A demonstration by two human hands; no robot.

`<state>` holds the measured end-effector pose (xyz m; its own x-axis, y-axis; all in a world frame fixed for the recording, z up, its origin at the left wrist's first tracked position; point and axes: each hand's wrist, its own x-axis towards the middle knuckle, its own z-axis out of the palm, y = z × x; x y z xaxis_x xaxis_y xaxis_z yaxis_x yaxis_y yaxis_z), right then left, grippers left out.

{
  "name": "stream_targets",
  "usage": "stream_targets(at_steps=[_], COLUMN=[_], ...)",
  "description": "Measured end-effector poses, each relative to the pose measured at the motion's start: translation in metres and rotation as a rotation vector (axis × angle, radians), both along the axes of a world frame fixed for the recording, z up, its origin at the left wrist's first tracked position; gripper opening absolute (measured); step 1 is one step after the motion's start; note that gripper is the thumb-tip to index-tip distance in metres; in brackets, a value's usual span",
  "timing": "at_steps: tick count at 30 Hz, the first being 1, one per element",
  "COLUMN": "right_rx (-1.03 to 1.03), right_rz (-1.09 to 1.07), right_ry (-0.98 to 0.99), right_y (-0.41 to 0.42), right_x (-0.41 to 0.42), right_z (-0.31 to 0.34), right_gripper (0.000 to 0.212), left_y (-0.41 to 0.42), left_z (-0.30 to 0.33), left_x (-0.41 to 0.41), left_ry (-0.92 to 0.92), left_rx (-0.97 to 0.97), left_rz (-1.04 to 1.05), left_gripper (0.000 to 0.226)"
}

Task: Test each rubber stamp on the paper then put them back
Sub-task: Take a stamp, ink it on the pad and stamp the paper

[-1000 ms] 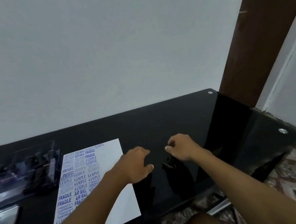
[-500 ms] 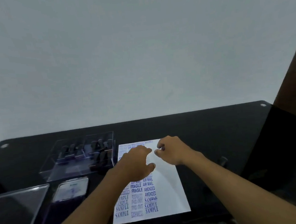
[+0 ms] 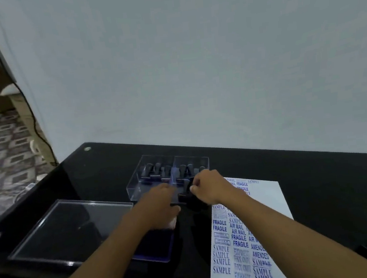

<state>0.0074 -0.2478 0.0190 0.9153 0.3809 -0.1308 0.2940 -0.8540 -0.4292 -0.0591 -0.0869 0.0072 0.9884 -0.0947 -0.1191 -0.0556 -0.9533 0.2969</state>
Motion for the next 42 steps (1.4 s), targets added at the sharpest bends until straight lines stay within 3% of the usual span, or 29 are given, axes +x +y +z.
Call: stream_targets(at_steps=[7, 13, 19, 25, 29, 31, 35, 42], right_rx=[-0.162, -0.323, -0.223, -0.097, -0.063, -0.066, -0.037, 0.087], right_rz=[-0.128, -0.106, -0.183, -0.222, -0.251, -0.219, -0.169, 0.057], right_ry=[-0.072, -0.181, -0.177, -0.132, -0.088, -0.088, -0.092, -0.213], right_y=[0.028, 0.043, 0.054, 0.06, 0.061, 0.058, 0.05, 0.04], right_x=[0.04, 0.048, 0.048, 0.046, 0.047, 0.047, 0.044, 0.008], right_z=[-0.003, -0.017, -0.029, -0.033, -0.031, -0.028, -0.012, 0.032], right_gripper=[0.017, 0.034, 0.037, 0.025, 0.042, 0.042, 0.022, 0.025], left_y=[0.016, 0.017, 0.017, 0.017, 0.019, 0.019, 0.025, 0.048], left_z=[-0.019, -0.023, -0.028, -0.03, -0.031, -0.029, -0.026, -0.005], left_x=[0.021, 0.025, 0.026, 0.026, 0.027, 0.027, 0.024, -0.002], left_ry=[0.026, -0.024, -0.038, -0.052, -0.058, -0.057, -0.035, -0.065], left_rx=[-0.001, 0.044, 0.073, 0.066, 0.04, 0.02, -0.085, -0.063], left_rz=[0.021, 0.006, 0.003, 0.0, -0.006, -0.007, 0.01, 0.037], left_gripper=[0.065, 0.055, 0.062, 0.063, 0.058, 0.057, 0.053, 0.037])
